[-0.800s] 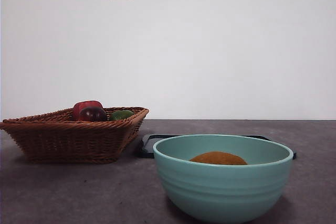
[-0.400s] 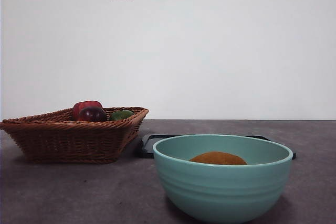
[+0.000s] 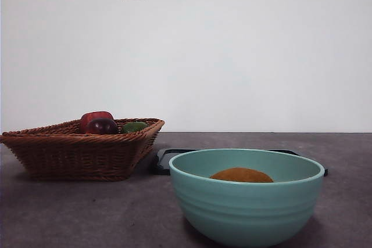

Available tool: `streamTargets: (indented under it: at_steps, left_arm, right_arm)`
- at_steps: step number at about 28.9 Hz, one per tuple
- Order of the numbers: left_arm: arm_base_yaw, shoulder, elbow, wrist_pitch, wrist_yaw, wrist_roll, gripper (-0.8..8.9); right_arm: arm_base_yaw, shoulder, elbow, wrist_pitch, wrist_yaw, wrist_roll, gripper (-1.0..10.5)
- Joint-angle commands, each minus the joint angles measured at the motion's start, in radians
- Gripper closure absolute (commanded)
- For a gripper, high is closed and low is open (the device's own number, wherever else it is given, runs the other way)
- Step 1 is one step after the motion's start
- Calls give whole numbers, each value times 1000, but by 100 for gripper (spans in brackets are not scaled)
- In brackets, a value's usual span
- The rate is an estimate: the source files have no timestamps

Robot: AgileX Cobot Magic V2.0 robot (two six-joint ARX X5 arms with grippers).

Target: Pick up the wifruite, put it on the bowl, pick up the plate, put it on desk

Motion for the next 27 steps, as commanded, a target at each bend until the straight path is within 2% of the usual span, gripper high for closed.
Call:
streamTargets:
  at_steps: [1,6,19,27]
  left_arm:
    - [-12,1,11,6,3,-5,219]
    - [-12,1,11,6,3,-5,219]
    - [-12,1,11,6,3,-6,219]
    - [-12,1,11,6,3,-6,219]
  right_arm:
    - [64,100,14,5,88,10,413]
    - [137,296,14,1,204,18,413]
    - [152,558,14,28,222,14,413]
    - [166,682,14,115,226,11,413]
